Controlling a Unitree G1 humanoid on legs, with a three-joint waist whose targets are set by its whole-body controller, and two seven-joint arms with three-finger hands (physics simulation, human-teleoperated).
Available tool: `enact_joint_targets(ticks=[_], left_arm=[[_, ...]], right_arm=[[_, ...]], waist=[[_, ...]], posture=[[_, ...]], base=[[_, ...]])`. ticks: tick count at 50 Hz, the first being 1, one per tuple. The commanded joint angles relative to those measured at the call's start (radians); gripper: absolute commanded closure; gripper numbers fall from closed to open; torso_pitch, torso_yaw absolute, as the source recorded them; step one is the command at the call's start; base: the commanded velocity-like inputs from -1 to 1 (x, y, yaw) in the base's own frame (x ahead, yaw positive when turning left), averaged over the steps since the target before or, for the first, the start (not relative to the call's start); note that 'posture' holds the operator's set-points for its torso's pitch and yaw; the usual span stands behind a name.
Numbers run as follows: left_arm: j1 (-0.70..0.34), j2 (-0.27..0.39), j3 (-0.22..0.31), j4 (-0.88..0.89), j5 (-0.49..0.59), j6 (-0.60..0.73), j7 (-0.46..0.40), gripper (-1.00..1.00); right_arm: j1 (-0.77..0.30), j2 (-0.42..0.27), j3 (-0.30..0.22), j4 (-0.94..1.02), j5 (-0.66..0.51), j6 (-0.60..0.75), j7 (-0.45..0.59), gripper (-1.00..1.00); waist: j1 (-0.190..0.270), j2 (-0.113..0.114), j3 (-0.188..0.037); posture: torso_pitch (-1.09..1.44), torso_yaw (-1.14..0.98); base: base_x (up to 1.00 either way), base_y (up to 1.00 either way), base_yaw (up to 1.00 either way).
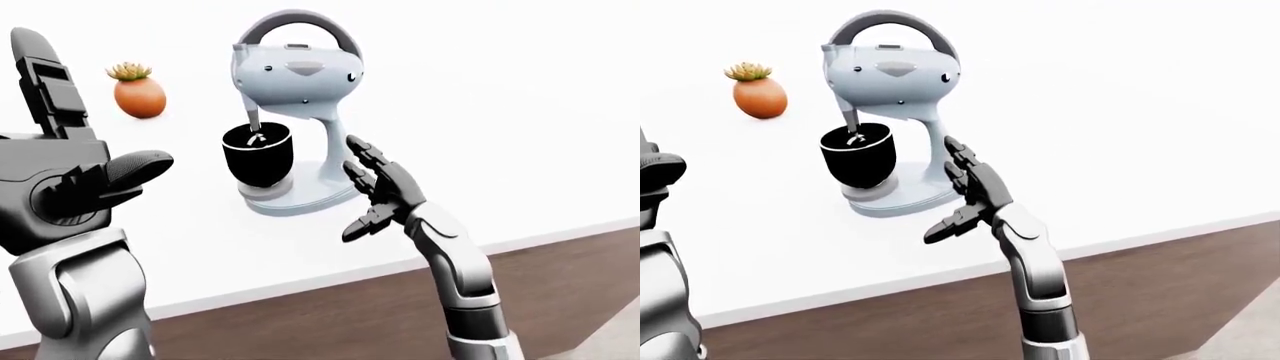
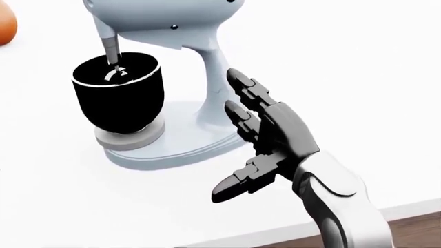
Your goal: Open the stand mixer head.
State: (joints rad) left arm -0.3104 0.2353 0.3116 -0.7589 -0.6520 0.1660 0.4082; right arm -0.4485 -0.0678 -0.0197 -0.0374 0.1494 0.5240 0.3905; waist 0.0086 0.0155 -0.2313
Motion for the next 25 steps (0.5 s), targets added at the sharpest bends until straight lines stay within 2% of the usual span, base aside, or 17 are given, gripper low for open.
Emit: enact_joint_targets(ticks=[1, 25], left_arm=[[-0.022, 0.009, 0.001, -0.014, 0.002, -0.012, -0.007, -0.99], [-0.023, 0.007, -0.002, -0.006, 0.004, -0.016, -0.01, -0.99]], right_arm=[[-0.037, -0.003, -0.007, -0.03, 0.005, -0.037, -0.002, -1.0], [-0.085, -0.007, -0.013, 0.119, -0.013, -0.122, 0.005, -1.0]], waist=[[0.0, 0.003, -0.009], [0.001, 0.004, -0.009]], posture=[[-0.28, 0.0], [-0.28, 0.0]], base=[[0.0, 0.0, 0.0], [0.0, 0.0, 0.0]])
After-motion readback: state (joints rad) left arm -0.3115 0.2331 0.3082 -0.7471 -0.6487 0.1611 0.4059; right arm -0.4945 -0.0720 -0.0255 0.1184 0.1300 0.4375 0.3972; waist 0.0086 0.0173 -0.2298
